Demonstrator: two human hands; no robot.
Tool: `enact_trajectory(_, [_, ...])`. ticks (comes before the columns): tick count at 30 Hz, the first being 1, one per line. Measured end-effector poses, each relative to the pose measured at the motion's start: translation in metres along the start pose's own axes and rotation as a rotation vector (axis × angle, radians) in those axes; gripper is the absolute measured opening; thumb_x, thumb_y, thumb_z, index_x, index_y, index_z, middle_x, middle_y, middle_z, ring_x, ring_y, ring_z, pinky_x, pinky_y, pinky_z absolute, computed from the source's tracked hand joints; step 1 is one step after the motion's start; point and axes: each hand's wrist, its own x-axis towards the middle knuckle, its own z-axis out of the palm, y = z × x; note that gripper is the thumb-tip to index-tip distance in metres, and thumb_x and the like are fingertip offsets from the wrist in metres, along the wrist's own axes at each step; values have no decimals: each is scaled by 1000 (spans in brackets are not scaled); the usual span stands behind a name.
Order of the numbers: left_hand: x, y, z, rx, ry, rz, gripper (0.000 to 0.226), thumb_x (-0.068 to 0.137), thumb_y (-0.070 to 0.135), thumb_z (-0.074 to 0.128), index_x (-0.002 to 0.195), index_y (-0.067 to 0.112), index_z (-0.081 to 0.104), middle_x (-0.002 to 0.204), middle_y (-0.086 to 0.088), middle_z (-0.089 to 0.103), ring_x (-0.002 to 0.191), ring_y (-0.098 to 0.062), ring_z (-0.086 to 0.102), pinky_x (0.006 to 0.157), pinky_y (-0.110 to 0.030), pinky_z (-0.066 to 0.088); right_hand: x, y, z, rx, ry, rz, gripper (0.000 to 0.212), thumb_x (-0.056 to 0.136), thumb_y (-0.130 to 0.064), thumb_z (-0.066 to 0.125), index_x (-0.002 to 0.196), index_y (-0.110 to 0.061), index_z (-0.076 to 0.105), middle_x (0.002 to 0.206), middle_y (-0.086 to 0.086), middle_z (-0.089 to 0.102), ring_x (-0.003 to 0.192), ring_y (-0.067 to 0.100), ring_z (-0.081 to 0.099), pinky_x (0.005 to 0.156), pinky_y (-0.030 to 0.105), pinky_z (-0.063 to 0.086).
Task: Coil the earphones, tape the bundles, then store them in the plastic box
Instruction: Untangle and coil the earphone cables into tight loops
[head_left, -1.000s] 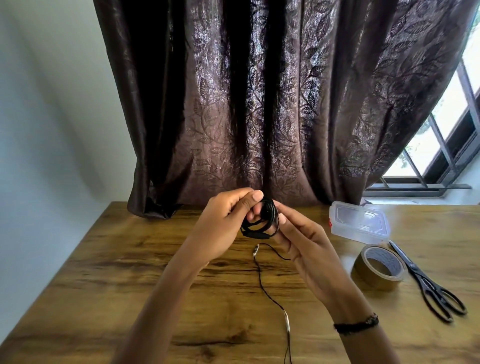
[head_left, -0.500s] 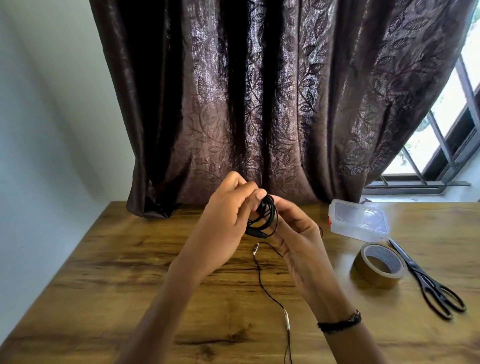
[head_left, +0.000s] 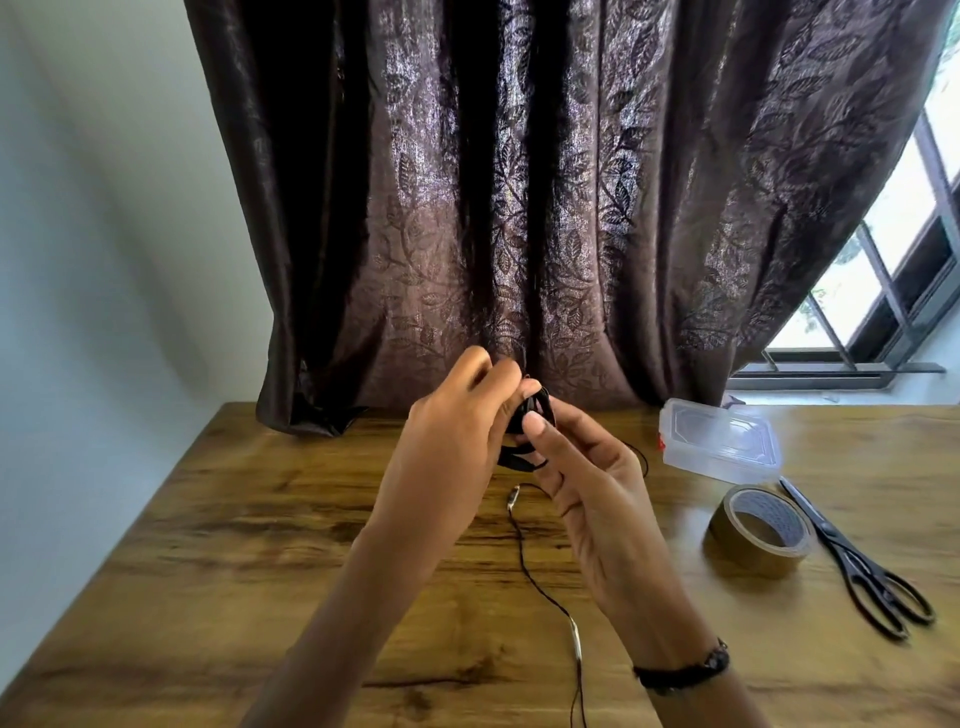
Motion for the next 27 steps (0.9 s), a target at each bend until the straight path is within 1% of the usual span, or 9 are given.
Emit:
enact_trajectory(3, [-2,-3,2,-146,21,-32,25,100,27,40,87,11,54,79,7,44,63,-9,47,56,-16,37,-1,1,-1,50,0,10,37,77,-10,64,112,-2,65,89,5,71,71,2,66,63,11,52])
enact_trajectory(7, [-1,0,1,-264,21,-62,21,100,27,40,81,22,46,73,13,42,64,-5,46,59,-13,36,1,2,-4,131,-21,28,31,83,-12,58,112,-5,66,97,7,72,83,7,68,69,13,54])
enact_trajectory(9, [-1,1,1,-296,14,-60,22,100,26,41,79,21,45,72,12,41,63,-6,45,59,-13,35,2,2,-4,158,-29,43,28,86,-11,56,111,-6,68,103,11,71,89,11,69,71,15,55])
enact_trajectory(11, [-1,1,2,-334,0,-61,25,100,25,41,76,21,43,70,11,40,61,-6,43,58,-14,34,2,3,-5,171,-36,61,26,89,-10,52,108,-7,69,104,10,71,89,10,69,70,14,54])
enact_trajectory(15, [-2,0,2,-401,-21,-66,27,101,22,40,74,21,45,68,12,41,61,-5,42,58,-13,34,2,4,-6,168,-75,77,29,91,-11,49,110,-8,71,110,11,70,96,12,68,75,16,55])
enact_trajectory(20, [-3,-2,3,-435,-44,-51,25,101,18,40,77,21,48,70,11,44,63,-6,45,59,-14,37,5,4,-14,91,-113,74,31,93,-16,51,116,2,64,111,14,68,101,17,65,82,20,54])
enact_trajectory(22, [-3,-3,2,-430,-47,-60,25,101,17,39,78,22,47,70,13,45,63,-5,45,60,-12,35,7,5,-18,35,-130,80,34,92,-22,57,114,3,64,111,16,65,105,22,59,91,28,49])
enact_trajectory(25, [-3,-3,3,-441,-61,-42,27,101,21,38,77,18,49,69,11,45,63,-6,46,60,-12,36,8,6,-24,-13,-174,66,43,89,-29,66,117,3,62,117,18,60,114,31,47,105,46,31])
enact_trajectory(27, [-5,-2,3,-510,-102,-62,29,100,24,39,75,16,50,66,12,45,62,-5,45,59,-14,36,10,5,-26,-12,-200,74,49,87,-31,69,120,5,60,121,20,57,117,31,45,110,51,25])
